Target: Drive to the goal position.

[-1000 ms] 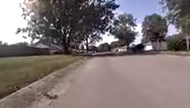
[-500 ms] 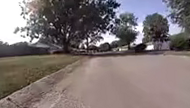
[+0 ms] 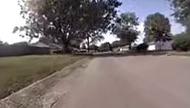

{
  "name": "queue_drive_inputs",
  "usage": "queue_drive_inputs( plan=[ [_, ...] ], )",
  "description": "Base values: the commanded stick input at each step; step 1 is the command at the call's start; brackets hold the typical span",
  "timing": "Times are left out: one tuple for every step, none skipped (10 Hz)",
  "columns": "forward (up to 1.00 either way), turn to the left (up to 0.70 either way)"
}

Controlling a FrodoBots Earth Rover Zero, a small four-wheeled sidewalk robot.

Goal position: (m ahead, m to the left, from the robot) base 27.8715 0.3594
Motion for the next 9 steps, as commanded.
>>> queue_drive_inputs(
  plan=[
    [1.00,0.00],
    [1.00,0.00],
    [1.00,0.00],
    [1.00,0.00],
    [1.00,0.00],
    [1.00,0.00],
    [1.00,0.00],
    [1.00,0.00],
    [1.00,0.00]
  ],
)
